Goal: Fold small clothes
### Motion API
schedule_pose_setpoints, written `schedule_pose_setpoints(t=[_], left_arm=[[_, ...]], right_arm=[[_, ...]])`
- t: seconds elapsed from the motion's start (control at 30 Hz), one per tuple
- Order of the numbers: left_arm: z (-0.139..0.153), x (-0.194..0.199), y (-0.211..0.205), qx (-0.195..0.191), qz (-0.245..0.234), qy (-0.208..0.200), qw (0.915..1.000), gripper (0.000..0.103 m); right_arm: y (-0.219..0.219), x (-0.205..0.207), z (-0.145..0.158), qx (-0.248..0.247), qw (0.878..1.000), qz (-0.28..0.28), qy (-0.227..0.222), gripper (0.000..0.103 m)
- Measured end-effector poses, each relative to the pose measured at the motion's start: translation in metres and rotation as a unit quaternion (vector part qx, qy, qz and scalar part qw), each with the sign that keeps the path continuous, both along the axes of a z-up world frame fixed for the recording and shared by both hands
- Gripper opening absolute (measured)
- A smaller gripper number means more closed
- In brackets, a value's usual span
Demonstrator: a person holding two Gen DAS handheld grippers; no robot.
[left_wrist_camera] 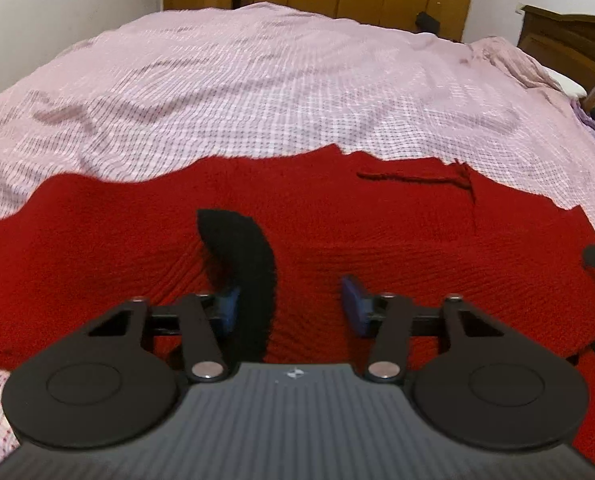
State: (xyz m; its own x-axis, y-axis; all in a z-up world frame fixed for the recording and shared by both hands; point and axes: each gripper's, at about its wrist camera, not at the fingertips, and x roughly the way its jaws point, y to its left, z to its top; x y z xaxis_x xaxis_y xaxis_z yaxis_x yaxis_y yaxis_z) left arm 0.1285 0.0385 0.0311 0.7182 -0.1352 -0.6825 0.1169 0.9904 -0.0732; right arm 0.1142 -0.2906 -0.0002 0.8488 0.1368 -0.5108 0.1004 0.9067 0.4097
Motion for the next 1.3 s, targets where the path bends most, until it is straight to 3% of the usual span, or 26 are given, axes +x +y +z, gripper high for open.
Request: schedule_pose_setpoints(t=[0.13, 0.37, 0.47, 0.5, 0.53, 0.6, 0.77, 0.9, 1.0, 1.13, 1.3], left_arm=[[0.003, 0.000, -0.007, 0.015, -0.004, -0.015, 0.9998, 0.024], [0.020, -0.002, -0.003, 0.009, 0.006, -0.049, 0.9987, 0.020], [0.029, -0.003, -0.002, 0.008, 0.006, -0.066, 0.9978, 0.019], [0.031, -0.002, -0.002, 0.007, 0.005, -0.069, 0.9976, 0.019], [0.033, -0.002, -0.002, 0.006, 0.005, -0.072, 0.9973, 0.019], [0.038, 0.000, -0.002, 0.004, 0.003, -0.082, 0.9966, 0.019], [0.041, 0.012, -0.005, 0.016, -0.003, -0.096, 0.9952, 0.019], [0.022, 0.032, -0.011, 0.047, -0.005, -0.066, 0.9967, 0.020], [0.003, 0.041, -0.009, 0.053, 0.007, -0.035, 0.9979, 0.030], [-0.002, 0.041, -0.002, 0.047, 0.023, -0.033, 0.9981, 0.044], [0.007, 0.030, 0.005, 0.068, 0.037, -0.039, 0.9962, 0.050]], right_arm=[[0.001, 0.008, -0.002, -0.002, 1.000, -0.001, 0.000, 0.076], [-0.002, 0.012, -0.004, 0.014, 1.000, -0.001, -0.014, 0.076], [-0.003, 0.013, -0.005, 0.019, 1.000, -0.004, -0.023, 0.055], [-0.004, 0.013, -0.004, 0.018, 1.000, -0.008, -0.023, 0.036], [-0.005, 0.012, -0.004, 0.019, 0.999, -0.013, -0.028, 0.025], [-0.010, 0.008, -0.003, 0.030, 0.998, -0.022, -0.045, 0.019], [-0.015, 0.001, -0.001, 0.026, 0.995, -0.066, -0.076, 0.017], [-0.013, 0.006, -0.005, 0.013, 0.995, -0.071, -0.063, 0.018], [-0.015, 0.010, -0.010, 0.017, 0.996, -0.073, -0.040, 0.024], [-0.022, 0.013, -0.017, 0.041, 0.996, -0.076, -0.024, 0.026], [-0.021, 0.012, -0.019, 0.043, 0.996, -0.077, -0.025, 0.029]])
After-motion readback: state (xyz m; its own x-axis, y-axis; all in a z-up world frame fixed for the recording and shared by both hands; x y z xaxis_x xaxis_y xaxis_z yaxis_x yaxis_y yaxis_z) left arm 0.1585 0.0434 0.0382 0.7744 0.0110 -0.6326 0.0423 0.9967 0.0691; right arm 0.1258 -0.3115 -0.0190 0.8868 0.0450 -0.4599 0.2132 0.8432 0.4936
